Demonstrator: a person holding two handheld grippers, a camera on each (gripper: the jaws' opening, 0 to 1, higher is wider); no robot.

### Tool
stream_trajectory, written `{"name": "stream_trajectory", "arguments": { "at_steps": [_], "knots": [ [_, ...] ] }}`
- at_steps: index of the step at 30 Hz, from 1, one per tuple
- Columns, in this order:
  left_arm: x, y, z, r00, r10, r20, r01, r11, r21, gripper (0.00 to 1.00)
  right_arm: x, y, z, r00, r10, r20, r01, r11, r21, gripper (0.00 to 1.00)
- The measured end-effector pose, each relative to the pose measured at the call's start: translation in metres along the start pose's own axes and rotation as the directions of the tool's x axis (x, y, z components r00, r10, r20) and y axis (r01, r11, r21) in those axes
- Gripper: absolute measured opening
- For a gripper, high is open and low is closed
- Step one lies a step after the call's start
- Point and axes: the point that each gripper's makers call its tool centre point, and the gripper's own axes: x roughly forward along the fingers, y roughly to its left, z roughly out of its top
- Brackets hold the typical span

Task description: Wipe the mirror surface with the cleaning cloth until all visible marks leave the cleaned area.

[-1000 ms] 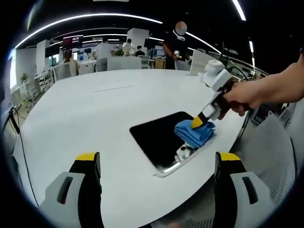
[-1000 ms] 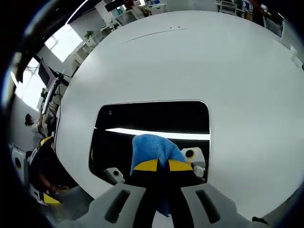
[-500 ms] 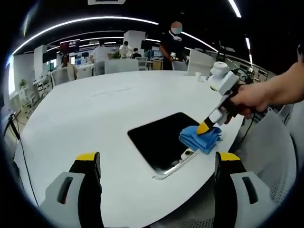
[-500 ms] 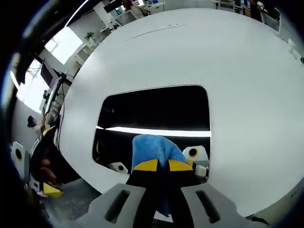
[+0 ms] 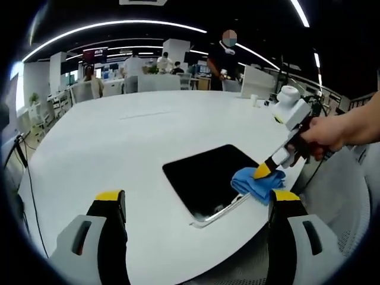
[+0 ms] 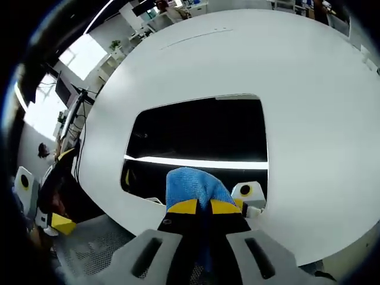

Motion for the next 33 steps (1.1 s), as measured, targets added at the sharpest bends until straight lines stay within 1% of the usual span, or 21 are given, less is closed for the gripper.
{"name": "stream_trajectory", "arguments": {
  "at_steps": [3,5,6,8,10,11,13,14,15,16,17,18,19,20,23,27,28,30,32,33],
  "knots": [
    [0.004,-0.005,0.002,1.000,-0.012,0.003,0.012,1.000,0.013,0.99,0.001,0.002,-0.003,1.000,0.003,-0.006,-0.003,1.000,-0.008,0.00],
    [0.007,-0.005,-0.005,1.000,-0.020,-0.012,0.021,0.999,0.026,0.99,0.002,0.002,-0.003,1.000,0.005,-0.008,-0.005,1.000,-0.011,0.00],
    [0.007,-0.004,-0.012,0.999,-0.017,-0.029,0.018,1.000,0.018,0.99,0.002,0.004,-0.004,1.000,0.011,-0.012,-0.011,1.000,-0.005,0.00],
    [0.004,-0.003,-0.016,0.999,-0.015,-0.032,0.015,1.000,0.000,0.99,0.002,0.004,-0.004,1.000,0.007,-0.008,-0.007,1.000,-0.019,0.00],
    [0.001,-0.004,-0.015,1.000,-0.014,-0.025,0.014,1.000,-0.006,0.99,0.002,0.003,-0.004,1.000,0.009,-0.005,-0.009,1.000,-0.018,0.00],
    [0.000,-0.005,-0.015,0.999,-0.013,-0.030,0.013,1.000,0.000,0.99,0.003,0.003,-0.004,1.000,0.010,-0.004,-0.010,1.000,-0.021,0.00],
    [-0.001,-0.008,-0.016,0.999,-0.015,-0.037,0.017,0.999,0.040,0.99,0.003,0.003,-0.004,1.000,0.010,-0.006,-0.010,1.000,-0.024,0.00],
    [-0.001,-0.002,-0.019,0.998,0.022,-0.057,-0.019,0.998,0.065,0.99,0.003,0.004,-0.004,1.000,0.008,-0.007,-0.008,0.999,-0.044,0.00],
    [0.000,0.002,-0.020,0.997,0.047,-0.066,-0.043,0.998,0.053,0.99,0.003,0.004,-0.004,1.000,0.009,-0.005,-0.009,0.999,-0.048,0.00],
    [0.001,0.001,-0.019,0.998,0.038,-0.056,-0.037,0.999,0.024,0.99,0.003,0.004,-0.004,1.000,0.011,-0.004,-0.011,0.999,-0.050,0.00],
    [0.003,-0.001,-0.019,0.999,0.027,-0.046,-0.029,0.999,-0.032,0.99,0.002,0.004,-0.004,1.000,0.015,-0.004,-0.015,0.999,-0.047,0.00],
    [0.004,-0.001,-0.022,0.998,0.029,-0.059,-0.032,0.998,-0.048,0.99,0.002,0.004,-0.004,1.000,0.017,-0.006,-0.017,0.999,-0.046,0.00],
    [0.006,0.000,-0.024,0.997,0.032,-0.071,-0.034,0.999,-0.024,0.99,0.002,0.004,-0.004,1.000,0.018,-0.007,-0.018,0.999,-0.044,0.00],
    [0.006,0.000,-0.025,0.997,0.033,-0.076,-0.035,0.999,-0.018,0.99,0.001,0.004,-0.004,1.000,0.018,-0.007,-0.018,0.999,-0.045,0.00],
    [0.005,-0.003,-0.022,0.998,0.017,-0.068,-0.020,0.999,-0.032,0.99,0.000,0.004,-0.004,1.000,0.019,-0.004,-0.020,0.998,-0.057,0.00],
    [0.006,-0.007,-0.017,0.998,0.014,-0.060,-0.016,0.999,-0.031,0.99,-0.003,0.000,-0.005,1.000,0.019,-0.007,-0.019,0.998,-0.052,0.00],
    [0.007,-0.007,-0.018,0.998,0.022,-0.054,-0.023,1.000,-0.016,0.99,-0.003,-0.002,-0.005,1.000,0.022,-0.007,-0.023,0.999,-0.049,0.00],
    [0.009,-0.006,-0.022,0.998,0.032,-0.058,-0.032,0.999,-0.012,0.99,-0.003,-0.004,-0.005,1.000,0.024,-0.007,-0.024,0.998,-0.049,0.00],
    [0.009,-0.004,-0.024,0.998,0.030,-0.048,-0.030,1.000,0.002,0.99,-0.002,-0.007,-0.005,1.000,0.026,-0.006,-0.026,0.999,-0.047,0.00],
    [0.010,-0.003,-0.027,0.998,0.028,-0.054,-0.028,1.000,0.002,0.99,-0.003,-0.007,-0.005,1.000,0.027,-0.005,-0.027,0.999,-0.046,0.00]
  ]
}}
